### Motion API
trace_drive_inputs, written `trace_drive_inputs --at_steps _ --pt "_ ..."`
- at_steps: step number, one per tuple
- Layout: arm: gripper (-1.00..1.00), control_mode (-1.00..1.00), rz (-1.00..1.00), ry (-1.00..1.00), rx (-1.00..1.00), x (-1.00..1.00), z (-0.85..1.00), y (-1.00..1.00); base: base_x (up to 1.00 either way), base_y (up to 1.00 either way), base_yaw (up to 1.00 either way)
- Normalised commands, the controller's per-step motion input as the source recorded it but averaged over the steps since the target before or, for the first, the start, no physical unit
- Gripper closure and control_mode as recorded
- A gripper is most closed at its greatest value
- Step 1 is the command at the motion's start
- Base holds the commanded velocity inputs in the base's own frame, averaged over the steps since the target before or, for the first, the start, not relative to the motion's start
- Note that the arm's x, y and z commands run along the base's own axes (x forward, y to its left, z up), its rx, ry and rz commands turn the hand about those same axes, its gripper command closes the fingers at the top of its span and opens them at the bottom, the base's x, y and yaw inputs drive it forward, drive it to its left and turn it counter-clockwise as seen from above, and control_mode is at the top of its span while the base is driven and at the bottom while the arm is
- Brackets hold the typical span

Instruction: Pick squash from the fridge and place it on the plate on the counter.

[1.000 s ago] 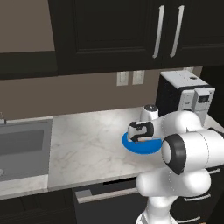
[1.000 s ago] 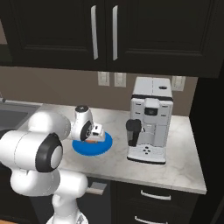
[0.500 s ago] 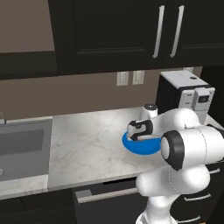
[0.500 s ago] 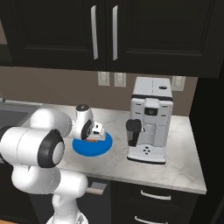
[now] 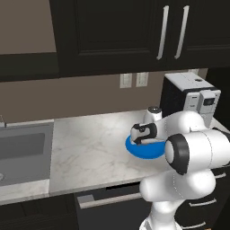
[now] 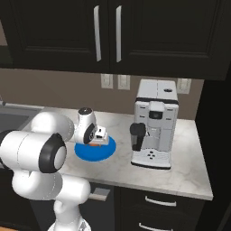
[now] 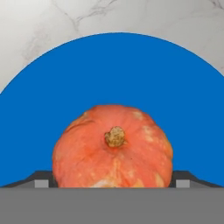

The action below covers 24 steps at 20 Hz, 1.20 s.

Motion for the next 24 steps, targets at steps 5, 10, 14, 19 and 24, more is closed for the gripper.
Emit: trace_drive_inputs --at_steps 5,10,14,19,24 --pt "-1.00 -1.00 0.00 0.00 0.00 0.00 0.00 0.00 0.00 0.00 0.00" --pt "-1.00 -1.00 0.00 0.00 0.00 0.00 0.10 0.00 0.00 0.00 0.00" --pt "-1.00 -1.00 0.00 0.00 0.00 -0.02 0.26 0.00 0.00 0.00 0.00" --pt "-1.00 -1.00 0.00 0.00 0.00 0.00 0.35 0.00 0.00 0.00 0.00" --pt "-1.00 -1.00 0.00 0.00 0.00 -0.26 0.42 0.00 0.00 0.00 0.00"
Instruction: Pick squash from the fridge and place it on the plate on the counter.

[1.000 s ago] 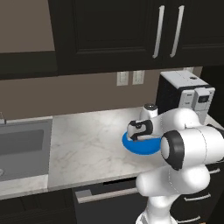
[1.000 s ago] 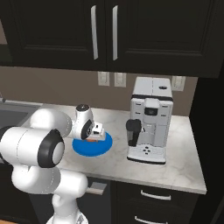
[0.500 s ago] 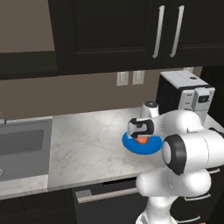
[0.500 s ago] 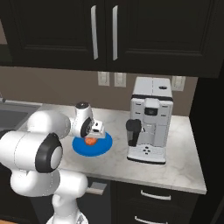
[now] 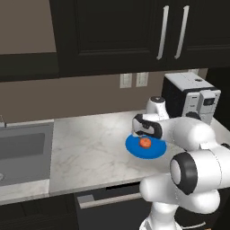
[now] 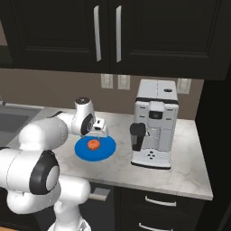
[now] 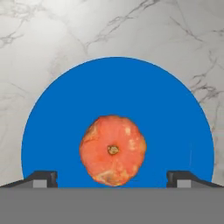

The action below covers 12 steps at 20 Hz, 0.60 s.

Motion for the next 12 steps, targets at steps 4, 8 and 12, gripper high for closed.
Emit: trace_drive_inputs --at_steps 4,8,12 --pt "-1.00 -1.00 0.00 -0.04 0.00 -0.61 0.33 0.00 0.00 0.00 0.00" --pt "-1.00 -1.00 0.00 -0.05 0.00 -0.69 0.18 0.00 0.00 0.00 0.00" --pt "-1.00 -1.00 0.00 -0.07 0.00 -0.68 0.29 0.00 0.00 0.00 0.00"
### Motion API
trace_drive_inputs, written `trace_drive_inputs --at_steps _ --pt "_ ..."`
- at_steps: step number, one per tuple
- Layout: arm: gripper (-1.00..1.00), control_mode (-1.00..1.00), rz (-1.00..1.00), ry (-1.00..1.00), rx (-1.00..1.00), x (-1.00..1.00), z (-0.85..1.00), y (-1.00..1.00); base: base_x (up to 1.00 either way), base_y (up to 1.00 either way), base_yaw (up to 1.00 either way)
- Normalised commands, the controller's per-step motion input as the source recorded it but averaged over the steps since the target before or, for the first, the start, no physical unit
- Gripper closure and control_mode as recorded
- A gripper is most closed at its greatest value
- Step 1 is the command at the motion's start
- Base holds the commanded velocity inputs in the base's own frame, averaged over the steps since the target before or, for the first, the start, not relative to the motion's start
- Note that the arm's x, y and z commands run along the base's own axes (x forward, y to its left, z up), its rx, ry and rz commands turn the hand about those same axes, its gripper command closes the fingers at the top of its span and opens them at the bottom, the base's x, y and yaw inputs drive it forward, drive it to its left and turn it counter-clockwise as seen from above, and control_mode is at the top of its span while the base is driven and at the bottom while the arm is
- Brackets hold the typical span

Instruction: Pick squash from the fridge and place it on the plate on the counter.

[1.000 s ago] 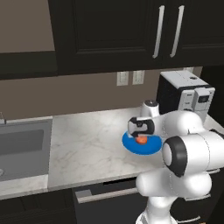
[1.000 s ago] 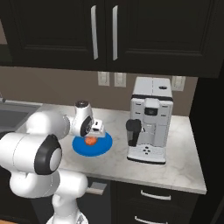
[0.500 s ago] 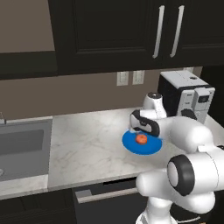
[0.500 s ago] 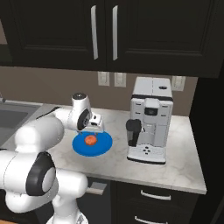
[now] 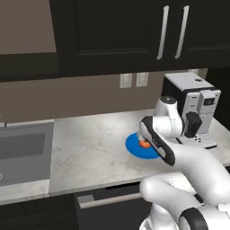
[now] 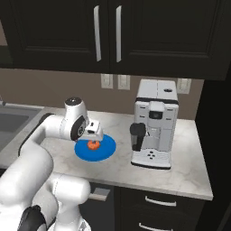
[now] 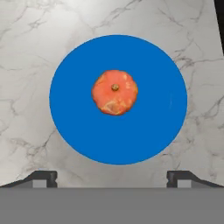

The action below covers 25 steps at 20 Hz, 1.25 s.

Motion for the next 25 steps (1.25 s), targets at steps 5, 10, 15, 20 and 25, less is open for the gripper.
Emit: trace_drive_inputs --at_steps 5,10,15,20,25 --pt "-1.00 -1.00 0.00 -0.05 0.00 -0.54 0.55 0.00 0.00 0.00 0.00" --pt "-1.00 -1.00 0.00 -0.02 0.00 -0.46 0.67 0.00 0.00 0.00 0.00" --pt "-1.00 -1.00 0.00 -0.01 0.00 -0.41 0.70 0.00 0.00 0.00 0.00" --pt "-1.00 -1.00 0.00 0.00 0.00 -0.41 0.74 0.00 0.00 0.00 0.00" --pt "-1.00 -1.00 0.00 0.00 0.00 -0.53 0.69 0.00 0.00 0.00 0.00"
